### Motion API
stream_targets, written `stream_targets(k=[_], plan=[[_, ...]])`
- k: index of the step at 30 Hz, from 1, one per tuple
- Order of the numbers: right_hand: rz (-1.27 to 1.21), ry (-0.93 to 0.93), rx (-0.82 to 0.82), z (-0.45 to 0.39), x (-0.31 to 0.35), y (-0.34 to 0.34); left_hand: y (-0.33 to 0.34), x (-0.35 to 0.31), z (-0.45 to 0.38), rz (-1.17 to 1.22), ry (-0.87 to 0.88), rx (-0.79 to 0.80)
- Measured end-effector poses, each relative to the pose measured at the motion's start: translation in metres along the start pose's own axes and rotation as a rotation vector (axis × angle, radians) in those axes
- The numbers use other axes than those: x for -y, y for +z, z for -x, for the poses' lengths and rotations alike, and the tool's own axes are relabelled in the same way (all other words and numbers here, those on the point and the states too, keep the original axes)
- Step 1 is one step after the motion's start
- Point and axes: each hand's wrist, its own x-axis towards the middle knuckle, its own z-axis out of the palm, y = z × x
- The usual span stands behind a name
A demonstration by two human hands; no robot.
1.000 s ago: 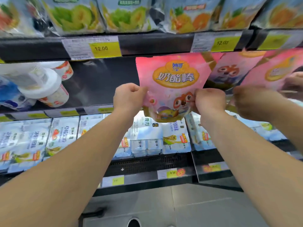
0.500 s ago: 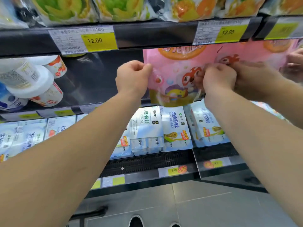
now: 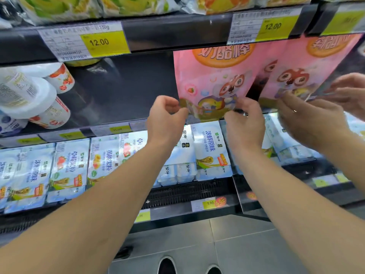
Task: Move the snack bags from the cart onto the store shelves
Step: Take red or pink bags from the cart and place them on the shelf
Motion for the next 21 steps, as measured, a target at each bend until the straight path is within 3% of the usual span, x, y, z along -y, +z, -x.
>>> stream_targets(k=[4,8,21], plan=[[0.157,-0.040,0.101,-0.019,-0.009,0.000,0.010,-0.003,0.008,0.036,0.005,0.189],[0.229,-0.066,0.127,-0.026,-0.002,-0.003,0.016,-0.006,0.011,0.092,-0.046,0.281],[0.262,-0.042,0.149,-0.037,0.007,0.002,0.019,-0.011,0.000,0.025,-0.086,0.277]])
